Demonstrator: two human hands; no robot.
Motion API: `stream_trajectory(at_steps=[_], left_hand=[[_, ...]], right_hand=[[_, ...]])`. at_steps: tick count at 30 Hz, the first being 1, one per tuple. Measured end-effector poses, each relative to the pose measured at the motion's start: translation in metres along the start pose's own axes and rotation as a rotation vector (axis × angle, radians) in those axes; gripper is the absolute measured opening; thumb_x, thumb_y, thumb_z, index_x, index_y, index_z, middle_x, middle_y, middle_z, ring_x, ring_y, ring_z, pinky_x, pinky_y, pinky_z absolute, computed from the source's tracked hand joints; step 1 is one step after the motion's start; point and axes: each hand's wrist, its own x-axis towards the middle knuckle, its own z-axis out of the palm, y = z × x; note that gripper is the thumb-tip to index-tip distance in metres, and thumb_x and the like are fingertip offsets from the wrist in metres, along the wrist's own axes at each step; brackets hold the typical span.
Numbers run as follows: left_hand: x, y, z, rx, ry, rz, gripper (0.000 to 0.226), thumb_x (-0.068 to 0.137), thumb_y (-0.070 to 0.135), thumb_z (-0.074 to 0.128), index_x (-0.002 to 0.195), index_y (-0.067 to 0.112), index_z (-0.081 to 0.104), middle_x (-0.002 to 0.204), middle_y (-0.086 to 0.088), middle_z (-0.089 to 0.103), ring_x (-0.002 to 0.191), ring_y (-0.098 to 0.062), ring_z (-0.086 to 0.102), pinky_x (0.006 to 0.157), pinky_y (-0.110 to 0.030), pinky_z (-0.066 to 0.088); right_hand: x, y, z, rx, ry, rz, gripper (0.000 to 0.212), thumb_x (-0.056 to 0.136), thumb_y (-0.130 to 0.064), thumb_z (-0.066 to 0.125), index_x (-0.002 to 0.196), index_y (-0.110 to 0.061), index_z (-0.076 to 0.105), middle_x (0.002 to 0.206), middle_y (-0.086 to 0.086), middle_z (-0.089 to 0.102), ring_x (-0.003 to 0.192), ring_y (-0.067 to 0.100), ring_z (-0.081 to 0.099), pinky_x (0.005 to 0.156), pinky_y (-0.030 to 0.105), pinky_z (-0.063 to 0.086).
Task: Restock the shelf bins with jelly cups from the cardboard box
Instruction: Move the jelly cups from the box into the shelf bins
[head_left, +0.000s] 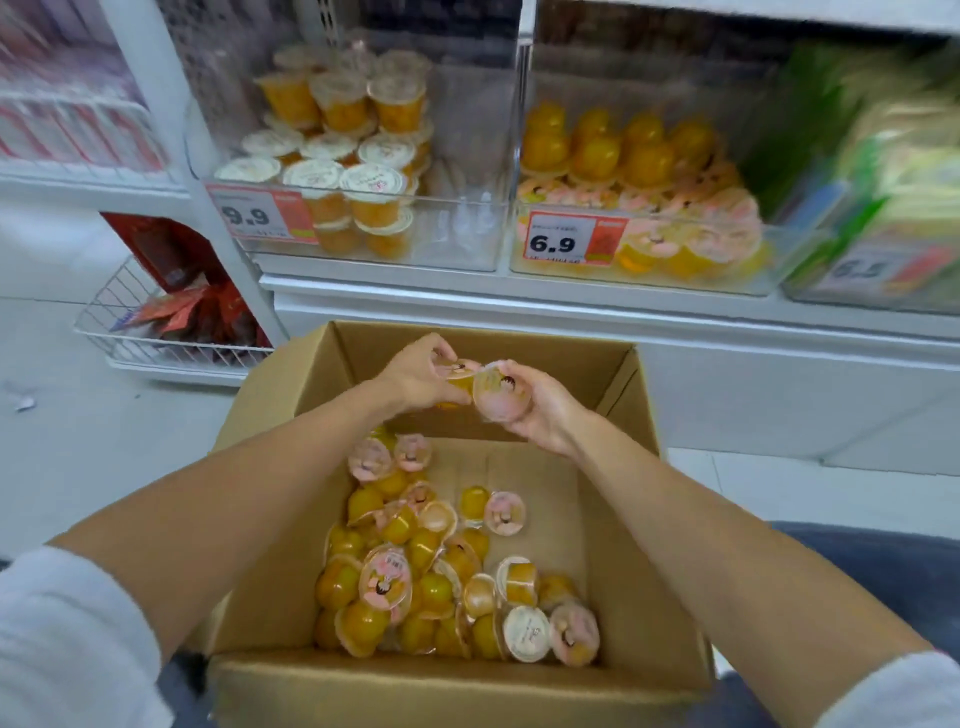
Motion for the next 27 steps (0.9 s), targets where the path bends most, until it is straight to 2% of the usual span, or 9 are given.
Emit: stream_trajectory(at_steps=[4, 9, 11, 13, 16, 18, 20, 24, 27], left_hand=[[-0.001, 0.092, -0.003, -0.141, 0.107, 0.150, 0.048, 0.066, 0.028, 0.086, 0.108, 0.021, 0.063, 0.101, 0.001, 0.065, 0.075, -0.011, 0.058, 0.062, -0.022, 0.048], [0.005, 0.187, -0.012, -0.199, 0.227, 0.353, 0.065, 0.065, 0.037, 0.084, 0.108, 0.017, 0.040, 0.100, -0.002, 0.053, 0.080, -0.017, 0.055, 0.065, -0.033, 0.050], [0.012, 0.217, -0.018, -0.141, 0.239, 0.401, 0.065, 0.066, 0.041, 0.084, 0.107, 0.015, 0.040, 0.094, 0.000, 0.051, 0.079, -0.014, 0.052, 0.065, -0.031, 0.048], [0.027, 0.241, -0.020, -0.078, 0.215, 0.414, 0.061, 0.067, 0.039, 0.083, 0.109, 0.017, 0.045, 0.099, 0.001, 0.057, 0.086, -0.014, 0.055, 0.063, -0.025, 0.045], [0.060, 0.266, -0.014, 0.026, 0.179, 0.392, 0.065, 0.068, 0.033, 0.083, 0.121, 0.019, 0.049, 0.117, -0.002, 0.058, 0.101, -0.018, 0.056, 0.073, -0.027, 0.048], [0.085, 0.281, -0.006, 0.047, 0.152, 0.362, 0.085, 0.067, 0.032, 0.084, 0.137, 0.016, 0.038, 0.130, -0.006, 0.053, 0.110, -0.023, 0.054, 0.083, -0.031, 0.051], [0.109, 0.295, 0.000, 0.075, 0.187, 0.325, 0.098, 0.069, 0.034, 0.083, 0.146, 0.008, 0.028, 0.136, -0.011, 0.049, 0.117, -0.027, 0.053, 0.085, -0.030, 0.049], [0.147, 0.311, -0.002, 0.243, 0.223, 0.362, 0.076, 0.072, 0.040, 0.077, 0.136, 0.017, 0.042, 0.124, -0.006, 0.058, 0.105, -0.024, 0.059, 0.075, -0.028, 0.046], [0.159, 0.302, -0.018, 0.411, 0.115, 0.377, 0.067, 0.075, 0.039, 0.074, 0.135, 0.025, 0.047, 0.125, -0.004, 0.058, 0.098, -0.019, 0.055, 0.074, -0.027, 0.044]], right_hand=[[-0.049, -0.082, -0.021, 0.025, 0.066, -0.257, 0.032, 0.100, -0.029, 0.044, 0.119, -0.005, 0.055, 0.114, 0.015, 0.063, 0.101, 0.027, 0.062, 0.088, 0.038, 0.051], [-0.093, -0.169, -0.041, -0.047, 0.247, -0.521, 0.016, 0.097, -0.029, 0.050, 0.087, -0.021, 0.060, 0.097, 0.002, 0.064, 0.095, 0.020, 0.061, 0.093, 0.037, 0.047], [-0.099, -0.198, -0.055, -0.134, 0.400, -0.620, 0.011, 0.089, -0.032, 0.059, 0.094, -0.024, 0.065, 0.101, -0.002, 0.064, 0.101, 0.020, 0.061, 0.091, 0.039, 0.049], [-0.093, -0.222, -0.076, -0.269, 0.516, -0.688, 0.033, 0.082, -0.033, 0.067, 0.112, -0.019, 0.066, 0.109, -0.001, 0.065, 0.105, 0.021, 0.061, 0.088, 0.037, 0.052], [-0.078, -0.249, -0.104, -0.427, 0.600, -0.753, 0.044, 0.083, -0.028, 0.072, 0.122, -0.014, 0.058, 0.113, 0.002, 0.060, 0.103, 0.018, 0.059, 0.074, 0.024, 0.048], [-0.060, -0.265, -0.119, -0.460, 0.619, -0.759, 0.054, 0.075, -0.035, 0.077, 0.120, -0.018, 0.054, 0.111, 0.002, 0.060, 0.100, 0.019, 0.062, 0.073, 0.029, 0.055], [-0.032, -0.281, -0.137, -0.462, 0.645, -0.774, 0.068, 0.059, -0.046, 0.078, 0.117, -0.019, 0.053, 0.109, 0.005, 0.066, 0.098, 0.024, 0.067, 0.083, 0.041, 0.058], [-0.003, -0.305, -0.145, -0.550, 0.687, -0.788, 0.050, 0.067, -0.022, 0.078, 0.110, -0.008, 0.059, 0.100, 0.009, 0.066, 0.091, 0.024, 0.064, 0.084, 0.038, 0.056], [0.023, -0.310, -0.149, -0.654, 0.693, -0.852, 0.048, 0.080, -0.007, 0.069, 0.123, -0.012, 0.048, 0.113, 0.011, 0.060, 0.102, 0.025, 0.060, 0.085, 0.032, 0.050]])
